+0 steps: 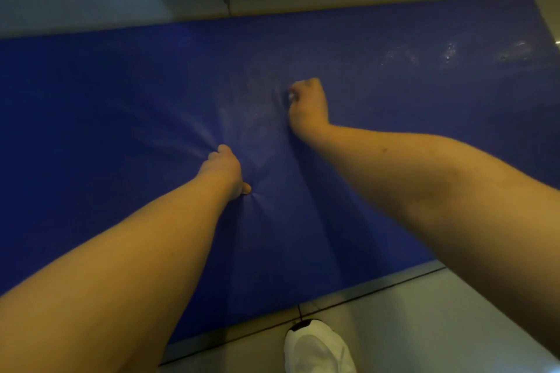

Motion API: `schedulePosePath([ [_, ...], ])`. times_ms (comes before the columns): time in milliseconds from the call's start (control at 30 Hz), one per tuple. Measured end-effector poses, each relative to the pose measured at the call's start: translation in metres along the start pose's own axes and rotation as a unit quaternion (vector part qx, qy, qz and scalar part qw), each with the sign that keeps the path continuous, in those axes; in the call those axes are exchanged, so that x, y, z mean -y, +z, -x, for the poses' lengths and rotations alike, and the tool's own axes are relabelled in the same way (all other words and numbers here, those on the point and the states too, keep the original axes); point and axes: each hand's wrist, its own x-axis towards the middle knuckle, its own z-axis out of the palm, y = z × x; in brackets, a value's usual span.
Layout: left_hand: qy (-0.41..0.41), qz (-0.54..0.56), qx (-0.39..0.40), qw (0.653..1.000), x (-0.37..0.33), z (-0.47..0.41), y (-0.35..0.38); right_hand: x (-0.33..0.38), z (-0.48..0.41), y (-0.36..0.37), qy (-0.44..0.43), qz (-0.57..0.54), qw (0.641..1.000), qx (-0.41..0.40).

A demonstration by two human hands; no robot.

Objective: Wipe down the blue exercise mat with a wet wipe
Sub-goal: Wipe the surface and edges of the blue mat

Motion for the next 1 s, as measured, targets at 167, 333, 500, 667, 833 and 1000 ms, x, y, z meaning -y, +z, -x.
schedulePosePath([
  [167, 0.002, -0.006, 0.002, 1.0, 0.001, 0.001, 0.0, 0.022, 0.07, 0.022, -0.194, -0.045, 0.975, 0.1],
  [333, 0.006, 0.001, 0.003, 1.0, 0.002, 0.001, -0.002, -0.006, 0.042, -0.006, -0.168, -0.011, 0.985, 0.04],
  [500, 0.014, -0.001, 0.0, 1.0, 0.003, 0.001, -0.002, -0.056, -0.008, -0.04, 0.151, 0.004, 0.985, -0.085],
  [667, 0.025, -0.002, -0.004, 1.0, 0.005, -0.001, 0.0, -0.015, 0.057, -0.017, 0.042, -0.022, 0.999, -0.02],
  [833, 0.029, 0.003, -0.004, 1.0, 0.005, -0.001, -0.001, 0.012, 0.14, 0.004, -0.117, -0.089, 0.985, 0.091],
  [1000, 0.031, 0.001, 0.0, 1.0, 0.005, -0.001, -0.001, -0.026, 0.084, -0.022, -0.097, -0.01, 0.994, 0.053],
])
